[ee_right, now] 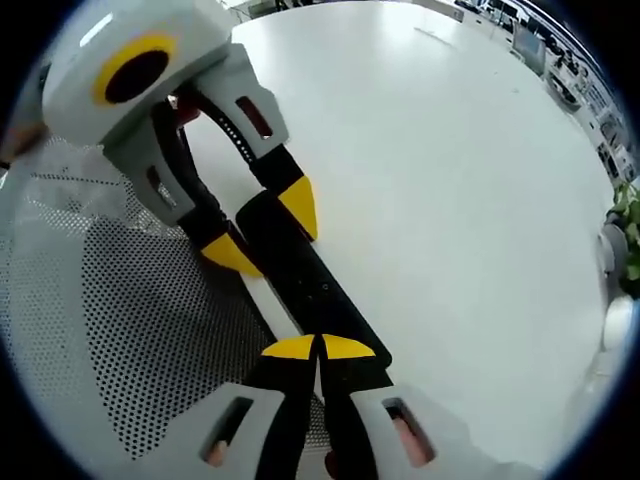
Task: Press the specified remote control buttons in sequence, fully releasing each button before pressing the next.
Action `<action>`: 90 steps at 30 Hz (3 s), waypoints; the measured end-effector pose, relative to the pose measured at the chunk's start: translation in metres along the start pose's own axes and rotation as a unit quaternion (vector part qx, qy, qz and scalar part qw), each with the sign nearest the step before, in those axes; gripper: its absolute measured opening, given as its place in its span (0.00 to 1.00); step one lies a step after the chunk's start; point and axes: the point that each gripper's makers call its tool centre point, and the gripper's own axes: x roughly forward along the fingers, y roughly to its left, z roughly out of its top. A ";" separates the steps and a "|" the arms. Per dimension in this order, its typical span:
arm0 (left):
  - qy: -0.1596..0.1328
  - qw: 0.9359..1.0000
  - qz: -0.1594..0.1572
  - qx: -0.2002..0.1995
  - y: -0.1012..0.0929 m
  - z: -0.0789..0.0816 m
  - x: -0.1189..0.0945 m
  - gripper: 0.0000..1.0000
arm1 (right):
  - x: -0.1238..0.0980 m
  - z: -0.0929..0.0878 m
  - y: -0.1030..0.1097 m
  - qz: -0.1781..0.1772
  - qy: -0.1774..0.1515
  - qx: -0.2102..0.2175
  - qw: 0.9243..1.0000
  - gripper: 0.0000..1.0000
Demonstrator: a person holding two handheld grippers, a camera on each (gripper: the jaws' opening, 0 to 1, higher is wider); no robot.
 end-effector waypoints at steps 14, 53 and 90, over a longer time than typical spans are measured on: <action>0.000 1.000 0.000 0.002 0.000 0.000 0.000 0.25 | -0.002 0.000 -0.002 0.000 0.001 0.011 1.000 0.00; -0.003 1.000 0.002 0.000 0.001 0.001 0.000 0.25 | 0.000 0.010 -0.010 -0.004 -0.030 0.039 0.999 0.00; -0.002 1.000 -0.001 0.008 -0.004 0.005 0.003 0.24 | -0.004 0.021 -0.009 -0.021 -0.048 -0.010 0.999 0.00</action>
